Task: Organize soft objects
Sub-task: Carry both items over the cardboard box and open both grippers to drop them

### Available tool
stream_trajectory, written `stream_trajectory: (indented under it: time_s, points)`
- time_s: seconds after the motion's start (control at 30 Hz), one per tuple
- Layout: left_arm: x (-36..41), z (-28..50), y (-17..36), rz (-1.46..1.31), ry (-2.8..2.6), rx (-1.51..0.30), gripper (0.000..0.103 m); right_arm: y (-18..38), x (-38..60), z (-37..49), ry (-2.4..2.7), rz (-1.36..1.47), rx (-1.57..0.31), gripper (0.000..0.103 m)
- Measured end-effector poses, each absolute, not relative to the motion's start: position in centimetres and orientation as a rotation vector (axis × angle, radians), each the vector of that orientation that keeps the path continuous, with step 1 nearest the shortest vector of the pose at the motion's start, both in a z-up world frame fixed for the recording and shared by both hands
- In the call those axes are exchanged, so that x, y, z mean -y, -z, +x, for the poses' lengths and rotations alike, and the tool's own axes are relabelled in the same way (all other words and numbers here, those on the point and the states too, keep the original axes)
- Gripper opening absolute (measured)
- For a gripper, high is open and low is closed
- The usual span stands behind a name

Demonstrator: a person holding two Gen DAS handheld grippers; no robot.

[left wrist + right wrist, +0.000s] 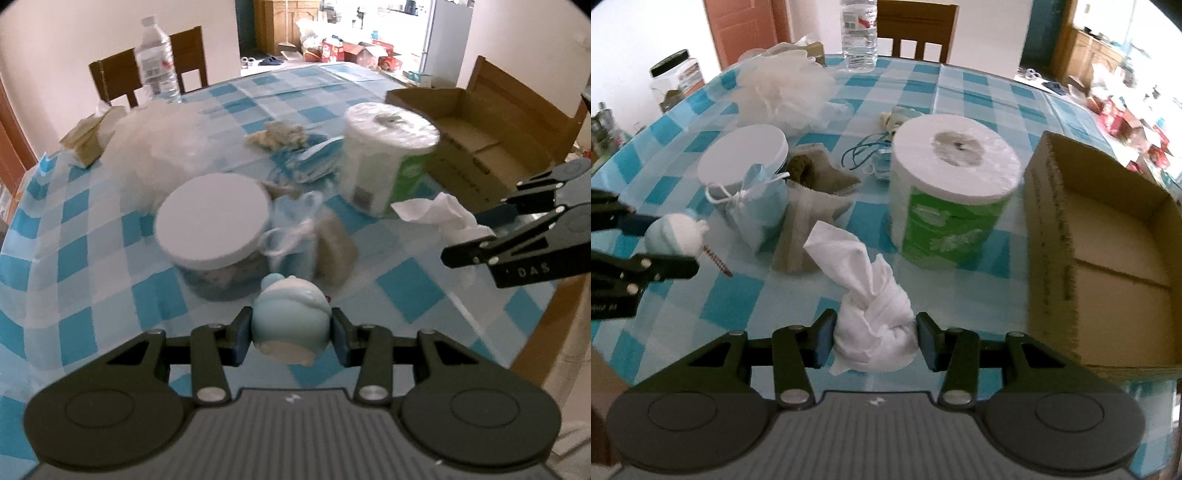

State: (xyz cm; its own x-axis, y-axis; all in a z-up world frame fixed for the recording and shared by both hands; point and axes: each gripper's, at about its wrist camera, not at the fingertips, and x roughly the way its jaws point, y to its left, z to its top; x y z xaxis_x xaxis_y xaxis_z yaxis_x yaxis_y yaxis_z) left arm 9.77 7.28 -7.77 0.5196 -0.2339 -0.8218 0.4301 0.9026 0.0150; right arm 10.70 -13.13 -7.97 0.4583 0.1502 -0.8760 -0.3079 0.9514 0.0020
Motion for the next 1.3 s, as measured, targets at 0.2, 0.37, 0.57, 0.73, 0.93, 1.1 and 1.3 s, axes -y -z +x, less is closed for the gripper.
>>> stream_trajectory:
  time_s: [0.2, 0.37, 0.57, 0.73, 0.93, 1.1, 1.3]
  points:
    - [-2.9, 8.6, 5.6, 0.241, 0.475, -0.979, 0.043, 5.8, 17.7, 8.8, -0.343, -0.192, -1.095, 0.052]
    - [2.3, 8.1, 3.7, 0.251, 0.573, -0.974, 0.043, 4.7, 22.7, 7.5, -0.312, -0.211, -1.097, 0.052]
    - [10.1, 9.1, 2.4, 0.272, 0.699, -0.922, 0.043, 3.4, 29.4, 7.3, -0.217, -0.205, -1.069, 0.052]
    - [15.8, 11.2, 2.3, 0.278, 0.744, -0.886, 0.043, 2.6, 34.1, 8.1, -0.146, -0.167, -1.031, 0.052]
    - [20.2, 15.4, 3.3, 0.262, 0.702, -0.868, 0.043, 2.7, 37.4, 10.4, -0.101, -0.116, -0.998, 0.052]
    - [22.2, 19.4, 4.5, 0.223, 0.608, -0.848, 0.066, 3.2, 37.7, 12.1, -0.112, -0.090, -0.993, 0.052]
    - [21.8, 20.9, 4.4, 0.203, 0.511, -0.775, 0.085, 3.6, 37.1, 13.4, -0.127, -0.083, -0.991, 0.052]
